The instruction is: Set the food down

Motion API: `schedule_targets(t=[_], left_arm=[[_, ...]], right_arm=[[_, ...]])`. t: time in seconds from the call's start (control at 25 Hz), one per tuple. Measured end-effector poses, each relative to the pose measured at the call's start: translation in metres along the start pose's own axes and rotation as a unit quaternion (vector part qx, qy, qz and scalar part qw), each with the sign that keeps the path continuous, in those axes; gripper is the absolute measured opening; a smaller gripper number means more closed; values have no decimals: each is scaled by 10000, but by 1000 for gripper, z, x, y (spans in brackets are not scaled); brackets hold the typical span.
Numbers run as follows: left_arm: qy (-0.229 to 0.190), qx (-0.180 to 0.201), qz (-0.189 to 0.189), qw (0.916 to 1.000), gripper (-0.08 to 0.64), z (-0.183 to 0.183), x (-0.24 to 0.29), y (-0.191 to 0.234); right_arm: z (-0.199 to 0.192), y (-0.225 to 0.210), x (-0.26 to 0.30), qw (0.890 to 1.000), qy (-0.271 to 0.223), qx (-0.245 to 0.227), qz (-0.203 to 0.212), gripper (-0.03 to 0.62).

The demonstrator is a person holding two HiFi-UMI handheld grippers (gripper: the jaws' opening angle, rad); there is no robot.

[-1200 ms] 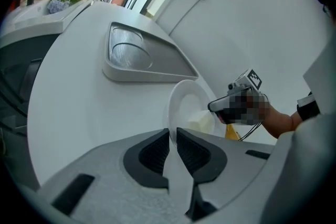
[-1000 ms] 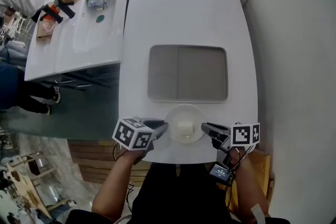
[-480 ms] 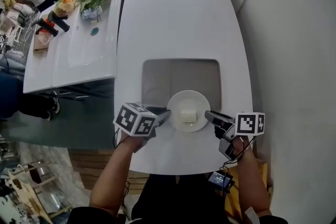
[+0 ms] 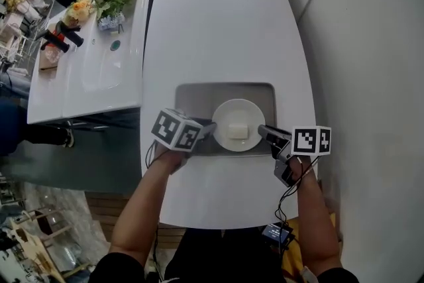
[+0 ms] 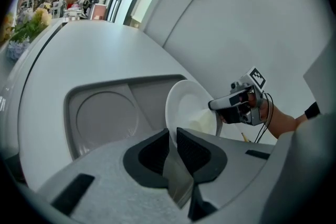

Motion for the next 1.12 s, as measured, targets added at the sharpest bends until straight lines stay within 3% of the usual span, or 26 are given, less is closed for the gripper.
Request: schedule_targets(t=[0.16, 0.44, 0.68, 0.96, 1.04, 1.12], left_arm=[[210, 227, 144, 9994, 41, 2, 11, 2], [582, 993, 572, 9917, 48, 7, 19, -9], [691, 1648, 1031, 9785, 52, 4, 23, -17], [814, 2381, 1361, 9582, 52, 0, 31, -30], [672, 2558, 1430, 9537, 52, -3, 27, -30], [213, 2593, 1530, 9533, 52, -10, 13, -30]], right_arm=[[8, 2, 6, 9983, 155, -502, -236, 27], [14, 9, 16, 9869, 397, -1424, -644, 38], [9, 21, 28, 9548, 608, -2700, -1087, 76], [-3, 23, 36, 9146, 557, -3769, -1352, 104], [-4, 24, 34, 9087, 332, -3963, -1273, 108], [-5, 26, 19, 9163, -218, -3869, -1010, 60]])
Point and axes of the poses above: the fingertips, and each gripper's own axes: x forward along the fingers, y to its left, z out of its top, the point moved 10 cm from there along -x, backward along the fingers, and after that the axes turned 14 degrees about -y, right-handed, at the moved point
